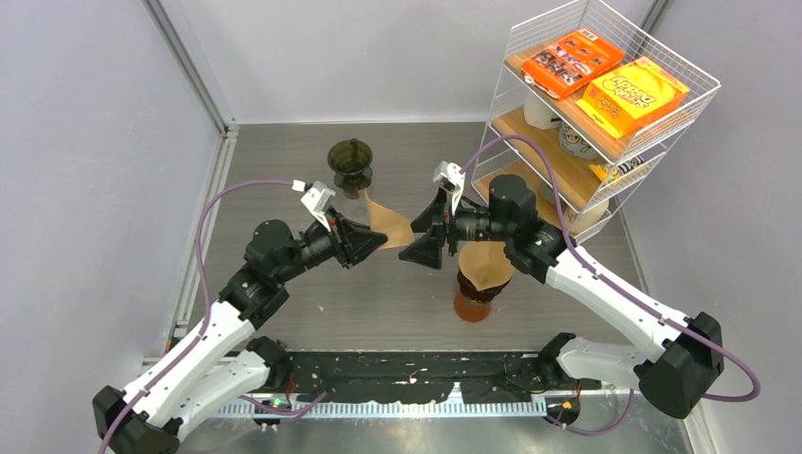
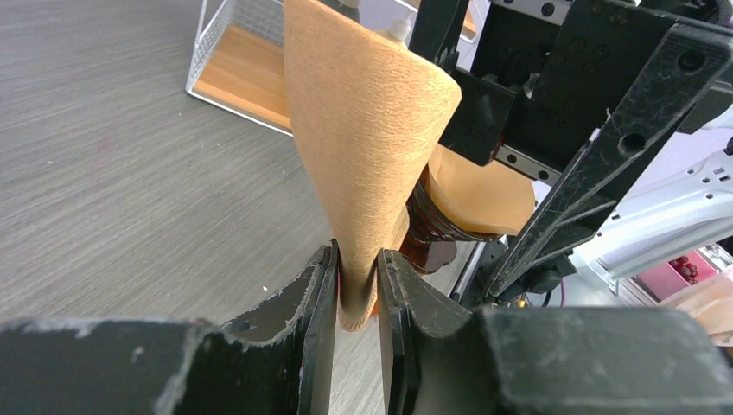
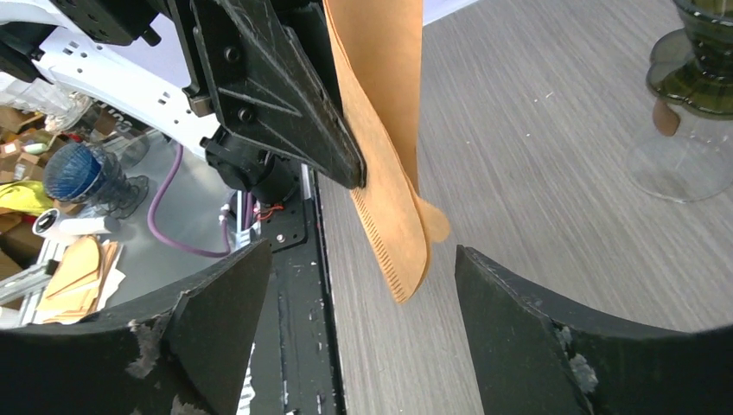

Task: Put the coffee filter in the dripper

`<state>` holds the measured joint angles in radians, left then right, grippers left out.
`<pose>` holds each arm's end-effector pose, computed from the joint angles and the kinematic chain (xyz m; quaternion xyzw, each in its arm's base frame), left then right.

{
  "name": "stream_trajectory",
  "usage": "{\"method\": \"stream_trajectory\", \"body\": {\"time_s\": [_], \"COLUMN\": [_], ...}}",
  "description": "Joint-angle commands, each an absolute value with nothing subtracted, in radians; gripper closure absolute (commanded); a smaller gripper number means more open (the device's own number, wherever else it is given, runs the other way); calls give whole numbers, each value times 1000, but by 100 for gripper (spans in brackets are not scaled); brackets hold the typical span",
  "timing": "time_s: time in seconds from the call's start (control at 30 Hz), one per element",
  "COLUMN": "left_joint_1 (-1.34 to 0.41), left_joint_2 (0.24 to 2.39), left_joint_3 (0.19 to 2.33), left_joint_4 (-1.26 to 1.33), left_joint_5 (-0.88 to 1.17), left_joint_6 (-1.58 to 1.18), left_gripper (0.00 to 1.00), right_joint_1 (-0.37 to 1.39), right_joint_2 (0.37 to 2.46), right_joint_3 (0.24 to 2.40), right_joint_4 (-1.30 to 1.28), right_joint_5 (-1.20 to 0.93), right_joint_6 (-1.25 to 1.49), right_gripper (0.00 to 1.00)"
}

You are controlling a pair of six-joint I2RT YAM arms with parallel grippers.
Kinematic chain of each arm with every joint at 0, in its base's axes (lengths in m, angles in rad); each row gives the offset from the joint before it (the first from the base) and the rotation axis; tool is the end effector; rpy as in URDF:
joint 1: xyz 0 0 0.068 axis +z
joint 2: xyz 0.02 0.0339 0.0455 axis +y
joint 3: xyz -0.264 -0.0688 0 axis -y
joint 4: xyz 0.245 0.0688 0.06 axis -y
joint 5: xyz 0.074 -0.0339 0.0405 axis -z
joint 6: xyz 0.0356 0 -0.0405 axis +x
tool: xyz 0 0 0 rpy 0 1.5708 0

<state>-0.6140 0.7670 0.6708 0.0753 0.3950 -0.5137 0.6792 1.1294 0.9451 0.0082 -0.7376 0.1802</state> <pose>0.1445 -0.1186 0.3307 0.1722 0.6928 -0.4852 0.5050 0.1856 0.1806 0.3487 -0.4009 0.6357 0.5008 0.4294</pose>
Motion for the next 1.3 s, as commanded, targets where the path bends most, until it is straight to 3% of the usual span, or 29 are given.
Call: {"method": "stream_trajectory", "body": {"time_s": [0.0, 0.47, 0.97, 1.1, 1.27], "left_joint_1": [-616, -616, -615, -616, -616], "left_joint_2": [741, 761, 787, 793, 794], "left_joint_3": [676, 674, 671, 672, 672], "left_joint_4": [138, 148, 181, 181, 182], "left_joint_5": [358, 323, 391, 383, 367], "left_joint_6": [-498, -510, -515, -518, -527], "left_gripper": [71, 71, 71, 71, 71], "right_joint_1": [692, 714, 714, 715, 714], "right_joint_2": [1112, 1108, 1142, 1144, 1144], "right_joint_3": [940, 949, 994, 993, 990], "right_joint_4": [62, 142, 113, 128, 126], "right_joint_5": [-785, -853, -665, -695, -702], "right_joint_6": [243, 314, 319, 335, 340], "right_gripper": [17, 27, 29, 43, 70]}}
